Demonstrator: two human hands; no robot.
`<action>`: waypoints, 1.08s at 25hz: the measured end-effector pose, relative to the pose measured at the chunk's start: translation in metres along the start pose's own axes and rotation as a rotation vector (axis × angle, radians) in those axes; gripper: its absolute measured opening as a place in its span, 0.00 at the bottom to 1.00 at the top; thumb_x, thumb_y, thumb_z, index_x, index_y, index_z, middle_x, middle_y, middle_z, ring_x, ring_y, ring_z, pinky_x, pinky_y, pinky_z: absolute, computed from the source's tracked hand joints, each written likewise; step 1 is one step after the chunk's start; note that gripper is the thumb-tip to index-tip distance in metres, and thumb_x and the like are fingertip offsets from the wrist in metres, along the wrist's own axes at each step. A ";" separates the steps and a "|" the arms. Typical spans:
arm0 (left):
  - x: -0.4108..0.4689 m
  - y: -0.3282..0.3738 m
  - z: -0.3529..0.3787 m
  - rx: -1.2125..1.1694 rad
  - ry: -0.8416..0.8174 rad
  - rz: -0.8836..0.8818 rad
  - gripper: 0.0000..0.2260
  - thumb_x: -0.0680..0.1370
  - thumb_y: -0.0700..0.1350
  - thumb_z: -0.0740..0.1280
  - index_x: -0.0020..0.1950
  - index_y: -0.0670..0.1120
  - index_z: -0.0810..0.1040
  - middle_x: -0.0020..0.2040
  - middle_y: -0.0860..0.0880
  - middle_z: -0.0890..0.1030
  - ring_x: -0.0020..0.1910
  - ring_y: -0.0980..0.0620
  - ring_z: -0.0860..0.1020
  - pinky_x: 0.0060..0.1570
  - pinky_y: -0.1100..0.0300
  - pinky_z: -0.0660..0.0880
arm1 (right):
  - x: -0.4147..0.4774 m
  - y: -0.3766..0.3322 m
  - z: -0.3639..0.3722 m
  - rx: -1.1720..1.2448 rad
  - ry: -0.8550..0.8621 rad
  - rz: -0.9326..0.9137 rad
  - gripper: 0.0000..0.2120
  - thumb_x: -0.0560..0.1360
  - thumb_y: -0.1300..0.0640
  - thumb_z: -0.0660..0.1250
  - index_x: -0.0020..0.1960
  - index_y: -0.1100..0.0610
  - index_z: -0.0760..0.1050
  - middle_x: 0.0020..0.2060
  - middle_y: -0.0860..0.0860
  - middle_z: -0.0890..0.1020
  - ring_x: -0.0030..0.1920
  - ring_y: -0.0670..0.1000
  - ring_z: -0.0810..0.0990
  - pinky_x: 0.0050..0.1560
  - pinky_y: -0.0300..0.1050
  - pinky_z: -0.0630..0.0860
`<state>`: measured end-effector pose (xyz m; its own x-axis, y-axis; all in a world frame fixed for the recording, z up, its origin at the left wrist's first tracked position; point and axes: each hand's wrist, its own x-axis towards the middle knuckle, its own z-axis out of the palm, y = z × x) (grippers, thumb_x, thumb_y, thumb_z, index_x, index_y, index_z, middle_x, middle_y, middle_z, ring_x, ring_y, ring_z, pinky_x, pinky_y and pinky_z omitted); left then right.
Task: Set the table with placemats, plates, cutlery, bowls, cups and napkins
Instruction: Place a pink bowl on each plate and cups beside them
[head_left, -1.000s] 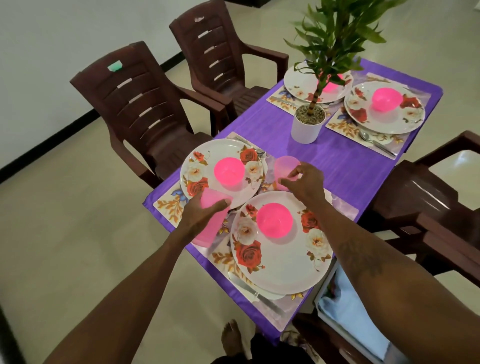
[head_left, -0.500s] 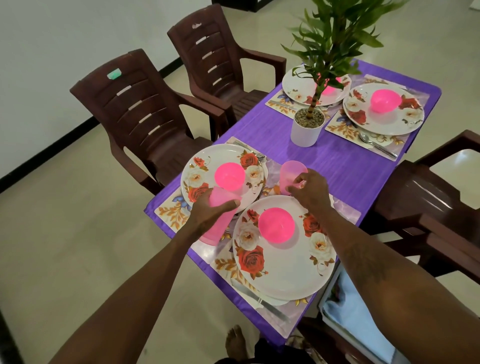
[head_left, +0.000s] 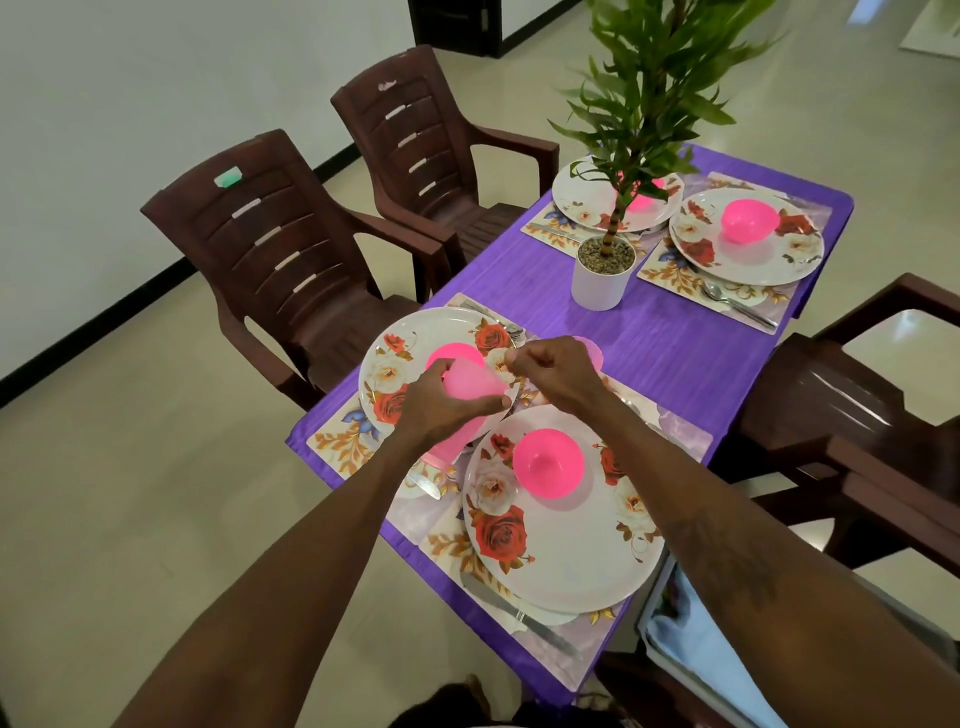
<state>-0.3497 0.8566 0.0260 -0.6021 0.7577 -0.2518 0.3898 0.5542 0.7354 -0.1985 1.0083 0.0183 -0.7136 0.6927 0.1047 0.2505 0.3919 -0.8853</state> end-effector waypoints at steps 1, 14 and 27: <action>0.005 0.004 0.000 0.006 0.021 0.016 0.49 0.59 0.73 0.78 0.74 0.52 0.69 0.63 0.53 0.76 0.57 0.49 0.76 0.49 0.57 0.78 | 0.004 -0.006 0.007 0.018 -0.109 -0.006 0.18 0.81 0.53 0.69 0.34 0.58 0.79 0.27 0.48 0.75 0.31 0.44 0.72 0.37 0.47 0.70; 0.112 -0.021 -0.040 0.259 -0.053 0.225 0.40 0.59 0.74 0.76 0.63 0.53 0.76 0.52 0.53 0.82 0.50 0.49 0.79 0.45 0.56 0.73 | 0.090 -0.017 0.069 0.070 0.176 0.427 0.11 0.76 0.52 0.74 0.42 0.59 0.87 0.37 0.53 0.87 0.37 0.54 0.84 0.49 0.55 0.83; 0.211 -0.087 -0.122 0.033 -0.197 0.167 0.36 0.62 0.68 0.81 0.65 0.55 0.76 0.56 0.55 0.78 0.54 0.53 0.78 0.41 0.67 0.72 | 0.186 0.021 0.095 -0.568 0.307 0.496 0.14 0.74 0.65 0.64 0.56 0.56 0.83 0.47 0.61 0.85 0.51 0.65 0.82 0.48 0.52 0.77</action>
<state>-0.5957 0.9266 -0.0150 -0.3810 0.8905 -0.2486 0.4972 0.4241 0.7569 -0.3883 1.0881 -0.0241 -0.2419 0.9692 -0.0464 0.8428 0.1862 -0.5050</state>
